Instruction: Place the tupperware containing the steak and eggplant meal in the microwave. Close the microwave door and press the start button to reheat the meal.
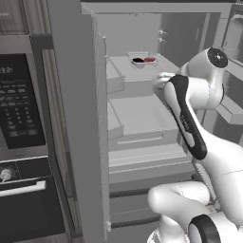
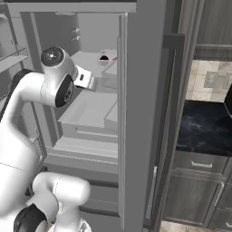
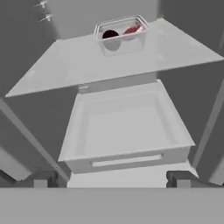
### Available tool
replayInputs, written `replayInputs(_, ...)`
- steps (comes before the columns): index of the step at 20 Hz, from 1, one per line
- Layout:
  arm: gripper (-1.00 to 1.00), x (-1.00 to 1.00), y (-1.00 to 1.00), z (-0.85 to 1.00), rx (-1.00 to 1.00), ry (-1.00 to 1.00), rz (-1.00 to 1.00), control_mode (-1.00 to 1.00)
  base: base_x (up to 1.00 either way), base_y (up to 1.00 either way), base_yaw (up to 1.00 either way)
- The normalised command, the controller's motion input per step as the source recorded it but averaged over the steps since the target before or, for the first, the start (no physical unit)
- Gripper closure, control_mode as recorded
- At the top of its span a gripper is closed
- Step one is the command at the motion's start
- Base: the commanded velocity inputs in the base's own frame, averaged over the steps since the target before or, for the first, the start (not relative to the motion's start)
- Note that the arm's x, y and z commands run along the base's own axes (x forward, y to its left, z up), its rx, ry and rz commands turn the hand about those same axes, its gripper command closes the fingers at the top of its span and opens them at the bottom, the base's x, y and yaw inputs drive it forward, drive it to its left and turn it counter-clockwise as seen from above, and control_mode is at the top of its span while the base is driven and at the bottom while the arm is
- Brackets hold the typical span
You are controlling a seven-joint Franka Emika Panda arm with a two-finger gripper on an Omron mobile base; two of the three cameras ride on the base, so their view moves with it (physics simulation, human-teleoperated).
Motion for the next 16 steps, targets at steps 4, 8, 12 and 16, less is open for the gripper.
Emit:
replayInputs(4, -1.00, 0.01, 0.13, 0.59, 0.00, 0.00, -0.19, -1.00, 0.00, 0.00, 0.00)
replayInputs(8, -1.00, 0.11, 0.00, 0.13, 0.02, -0.01, -0.17, -1.00, 0.00, 0.00, 0.00)
replayInputs(12, -1.00, 0.22, -0.02, 0.00, 0.12, -0.06, -0.15, -1.00, 0.00, 0.00, 0.00)
replayInputs(16, -1.00, 0.36, -0.12, 0.00, 0.15, -0.04, -0.16, -1.00, 0.00, 0.00, 0.00)
